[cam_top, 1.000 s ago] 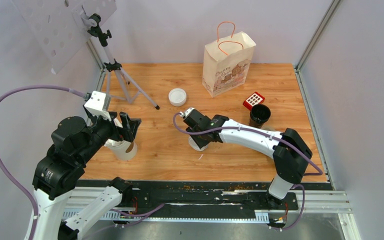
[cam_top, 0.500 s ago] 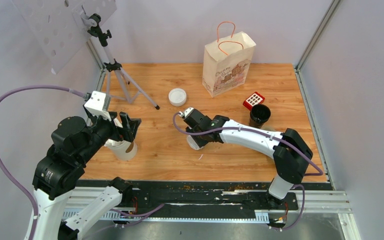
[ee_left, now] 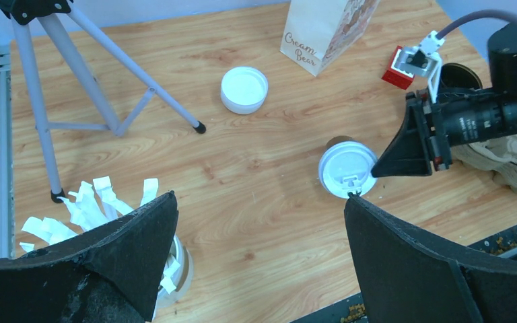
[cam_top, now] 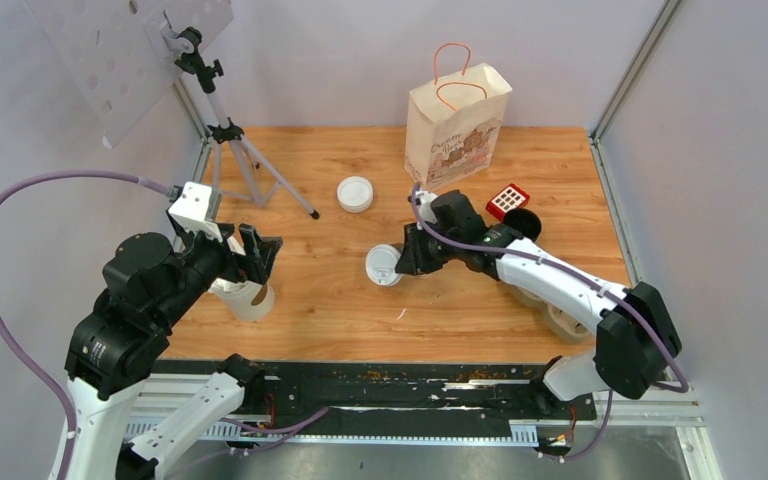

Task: Pack the takeout coffee

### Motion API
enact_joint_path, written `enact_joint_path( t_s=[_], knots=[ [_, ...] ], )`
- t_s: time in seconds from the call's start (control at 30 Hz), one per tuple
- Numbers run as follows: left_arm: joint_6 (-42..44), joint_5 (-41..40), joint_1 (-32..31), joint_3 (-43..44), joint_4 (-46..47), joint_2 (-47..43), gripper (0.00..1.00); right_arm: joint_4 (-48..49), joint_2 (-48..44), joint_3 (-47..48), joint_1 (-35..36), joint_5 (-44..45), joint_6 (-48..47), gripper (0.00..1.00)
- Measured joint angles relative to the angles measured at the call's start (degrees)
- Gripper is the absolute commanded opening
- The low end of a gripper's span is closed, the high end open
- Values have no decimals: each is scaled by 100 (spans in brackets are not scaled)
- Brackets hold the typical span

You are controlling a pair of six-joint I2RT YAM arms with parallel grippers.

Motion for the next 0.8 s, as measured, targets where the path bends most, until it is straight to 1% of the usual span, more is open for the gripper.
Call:
enact_joint_path(
  t_s=[0.2,0.37,0.6,0.8],
  knots=[
    [0,0,0,0,2,0,100,1119,-476,-940,-651,-1381,1368,18],
    [-4,2,0,0,2,0,100,1779,-503,-1543,-953,-2118,2319,18],
    [-11,9,0,0,4,0,100,1987,-448,-1720,-1237,-2420,2717,20],
    [-26,28,0,-9,33,-2,100,1971,-192,-1731,-1429,-2435,2708,21]
  ],
)
